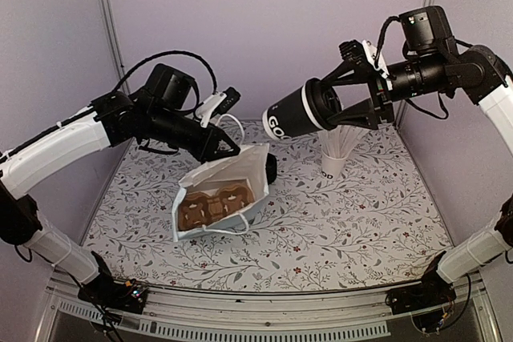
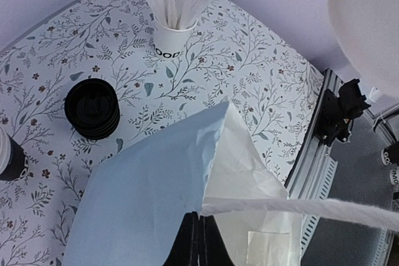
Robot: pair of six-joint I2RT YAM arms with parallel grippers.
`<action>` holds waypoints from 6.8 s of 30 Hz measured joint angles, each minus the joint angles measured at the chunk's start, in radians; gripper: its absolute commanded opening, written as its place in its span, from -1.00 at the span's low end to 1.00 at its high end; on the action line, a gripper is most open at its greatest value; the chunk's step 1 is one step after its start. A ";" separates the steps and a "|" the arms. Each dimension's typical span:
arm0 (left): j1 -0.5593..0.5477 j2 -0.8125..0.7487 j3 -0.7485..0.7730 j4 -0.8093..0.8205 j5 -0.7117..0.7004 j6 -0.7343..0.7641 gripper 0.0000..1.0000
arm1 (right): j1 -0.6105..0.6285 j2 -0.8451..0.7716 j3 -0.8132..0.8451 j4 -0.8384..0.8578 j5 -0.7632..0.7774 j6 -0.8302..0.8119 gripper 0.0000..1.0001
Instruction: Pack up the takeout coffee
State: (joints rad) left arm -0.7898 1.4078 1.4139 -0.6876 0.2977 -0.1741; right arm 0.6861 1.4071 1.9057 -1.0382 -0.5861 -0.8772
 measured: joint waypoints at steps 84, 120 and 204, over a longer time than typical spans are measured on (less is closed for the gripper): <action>0.049 0.437 -0.072 0.380 0.243 0.008 0.33 | 0.592 0.013 -0.608 0.222 0.869 -0.224 -0.13; 0.057 0.468 -0.088 0.562 0.576 0.092 0.27 | 0.598 0.100 -0.531 0.090 0.713 -0.164 -0.12; 0.125 0.501 -0.187 0.553 0.553 0.123 0.30 | 0.539 0.103 -0.741 0.449 0.881 -0.256 -0.14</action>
State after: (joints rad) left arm -0.6651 1.9091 1.2274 -0.1349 0.8509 -0.0513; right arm 1.2251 1.5097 1.1648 -0.5888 0.2947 -1.1336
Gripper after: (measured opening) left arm 0.651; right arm 0.696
